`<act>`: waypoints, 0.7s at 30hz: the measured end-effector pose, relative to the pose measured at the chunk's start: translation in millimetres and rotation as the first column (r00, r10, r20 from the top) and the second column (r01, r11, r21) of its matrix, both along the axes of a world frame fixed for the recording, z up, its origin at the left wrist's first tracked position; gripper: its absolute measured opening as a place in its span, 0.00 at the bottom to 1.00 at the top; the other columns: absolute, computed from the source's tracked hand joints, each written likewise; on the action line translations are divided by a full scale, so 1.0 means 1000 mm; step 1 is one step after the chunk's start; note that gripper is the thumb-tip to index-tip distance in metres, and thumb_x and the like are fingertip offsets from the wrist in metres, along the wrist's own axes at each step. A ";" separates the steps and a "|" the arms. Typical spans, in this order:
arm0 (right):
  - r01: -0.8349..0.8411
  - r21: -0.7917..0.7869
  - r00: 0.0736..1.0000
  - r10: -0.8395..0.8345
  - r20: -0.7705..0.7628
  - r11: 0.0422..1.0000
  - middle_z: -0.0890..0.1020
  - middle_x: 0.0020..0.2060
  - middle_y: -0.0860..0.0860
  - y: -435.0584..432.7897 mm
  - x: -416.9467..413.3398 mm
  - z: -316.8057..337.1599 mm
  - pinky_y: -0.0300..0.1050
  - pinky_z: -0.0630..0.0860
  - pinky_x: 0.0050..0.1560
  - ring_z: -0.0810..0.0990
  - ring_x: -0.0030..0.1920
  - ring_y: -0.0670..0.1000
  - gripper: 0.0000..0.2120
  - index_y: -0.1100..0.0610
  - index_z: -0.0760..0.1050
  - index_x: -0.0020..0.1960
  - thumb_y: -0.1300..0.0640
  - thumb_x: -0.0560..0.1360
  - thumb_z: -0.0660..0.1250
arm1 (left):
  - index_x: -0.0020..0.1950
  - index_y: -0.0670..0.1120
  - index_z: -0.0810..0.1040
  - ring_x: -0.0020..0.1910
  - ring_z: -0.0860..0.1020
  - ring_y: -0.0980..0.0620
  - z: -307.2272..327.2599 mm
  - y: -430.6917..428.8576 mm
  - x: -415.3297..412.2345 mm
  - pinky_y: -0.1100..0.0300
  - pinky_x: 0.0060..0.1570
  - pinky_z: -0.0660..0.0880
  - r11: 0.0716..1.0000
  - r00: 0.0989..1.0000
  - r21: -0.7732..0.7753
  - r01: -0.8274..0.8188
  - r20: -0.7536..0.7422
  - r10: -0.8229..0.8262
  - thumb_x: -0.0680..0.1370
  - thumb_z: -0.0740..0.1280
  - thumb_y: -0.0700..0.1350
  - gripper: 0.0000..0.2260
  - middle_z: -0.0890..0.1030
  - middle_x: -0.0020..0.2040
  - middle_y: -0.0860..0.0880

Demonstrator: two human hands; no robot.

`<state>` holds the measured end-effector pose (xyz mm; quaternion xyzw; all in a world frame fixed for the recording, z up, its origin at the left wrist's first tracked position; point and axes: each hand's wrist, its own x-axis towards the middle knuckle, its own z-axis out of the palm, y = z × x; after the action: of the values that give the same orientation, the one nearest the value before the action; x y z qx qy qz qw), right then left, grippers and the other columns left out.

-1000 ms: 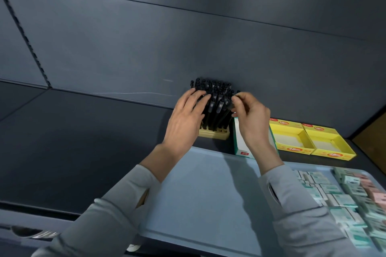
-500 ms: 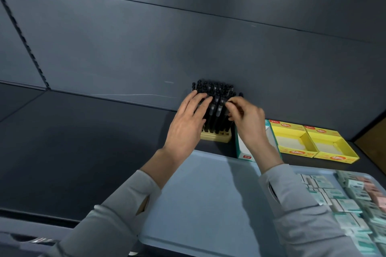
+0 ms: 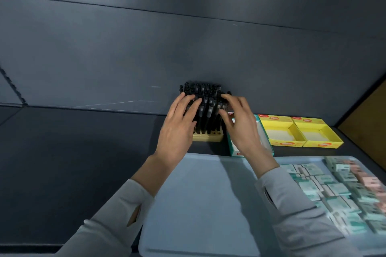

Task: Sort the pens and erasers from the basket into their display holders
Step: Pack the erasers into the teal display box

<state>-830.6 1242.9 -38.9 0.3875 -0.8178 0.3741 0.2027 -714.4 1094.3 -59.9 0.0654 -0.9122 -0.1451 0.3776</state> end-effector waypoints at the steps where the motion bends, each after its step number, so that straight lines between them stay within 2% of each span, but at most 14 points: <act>1: 0.012 0.023 1.000 -0.012 -0.003 1.000 0.76 0.58 0.54 0.006 0.001 0.002 0.44 0.73 0.54 0.79 0.50 0.55 0.18 0.56 0.73 0.68 0.60 0.78 0.67 | 0.74 0.43 0.67 0.77 0.57 0.47 0.001 0.001 0.000 0.55 0.75 0.57 1.000 1.000 0.006 0.002 -0.008 -0.002 0.77 0.66 0.35 0.25 0.67 0.73 0.46; 6: 0.060 0.200 0.998 -0.057 -0.024 0.978 0.77 0.57 0.54 0.054 0.004 0.015 0.48 0.76 0.50 0.81 0.46 0.57 0.16 0.56 0.76 0.64 0.63 0.77 0.66 | 0.73 0.42 0.69 0.76 0.58 0.46 0.008 0.018 0.007 0.53 0.74 0.59 1.000 0.999 0.003 0.025 -0.039 -0.025 0.78 0.64 0.35 0.22 0.67 0.73 0.45; 8: 0.057 0.270 0.998 -0.058 -0.004 0.961 0.79 0.57 0.54 0.081 0.003 0.022 0.47 0.75 0.49 0.82 0.45 0.56 0.15 0.56 0.77 0.63 0.63 0.77 0.66 | 0.71 0.42 0.71 0.74 0.62 0.46 0.013 0.032 0.010 0.54 0.74 0.60 0.998 0.998 0.024 0.049 -0.039 -0.048 0.78 0.64 0.35 0.21 0.70 0.70 0.45; 11: 0.013 0.322 0.996 -0.042 0.084 0.947 0.80 0.54 0.54 0.122 -0.003 0.032 0.44 0.74 0.48 0.82 0.44 0.55 0.13 0.56 0.80 0.59 0.64 0.76 0.67 | 0.67 0.44 0.76 0.66 0.70 0.46 0.019 0.062 0.012 0.57 0.68 0.64 0.994 0.996 0.063 0.090 -0.005 -0.089 0.76 0.67 0.35 0.18 0.75 0.64 0.46; 14: -0.026 0.337 0.989 -0.024 0.145 0.941 0.81 0.53 0.52 0.163 -0.009 0.035 0.47 0.75 0.51 0.81 0.45 0.53 0.12 0.55 0.81 0.58 0.64 0.77 0.66 | 0.64 0.45 0.78 0.60 0.74 0.45 0.020 0.102 0.010 0.61 0.63 0.64 0.987 0.986 0.100 0.124 0.101 -0.134 0.76 0.68 0.37 0.16 0.77 0.61 0.47; 17: -0.043 0.374 0.986 -0.022 0.166 0.926 0.82 0.52 0.52 0.206 -0.016 0.031 0.39 0.69 0.47 0.78 0.43 0.49 0.12 0.54 0.81 0.59 0.63 0.77 0.67 | 0.66 0.47 0.77 0.62 0.73 0.46 0.018 0.155 0.006 0.58 0.64 0.65 0.971 0.955 0.185 0.155 0.223 -0.195 0.79 0.67 0.42 0.15 0.76 0.64 0.48; 19: -0.063 0.410 0.981 -0.019 0.192 0.910 0.82 0.53 0.51 0.235 -0.022 0.025 0.35 0.65 0.46 0.76 0.44 0.47 0.12 0.53 0.81 0.59 0.62 0.77 0.67 | 0.70 0.48 0.73 0.65 0.70 0.48 0.013 0.194 0.004 0.60 0.65 0.62 0.961 0.928 0.208 0.182 0.285 -0.238 0.80 0.65 0.48 0.18 0.73 0.67 0.48; 21: -0.088 0.468 0.974 -0.023 0.227 0.879 0.82 0.54 0.50 0.260 -0.029 0.018 0.34 0.66 0.48 0.77 0.48 0.46 0.12 0.52 0.80 0.61 0.59 0.78 0.67 | 0.74 0.47 0.67 0.70 0.65 0.49 0.007 0.229 -0.001 0.63 0.67 0.57 0.955 0.890 0.203 0.218 0.360 -0.280 0.79 0.64 0.55 0.25 0.68 0.72 0.48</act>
<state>-859.2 1503.3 -20.4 0.3942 -0.8954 0.2072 0.0012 -715.3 1323.2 -53.3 0.0045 -0.9549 -0.2482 0.1631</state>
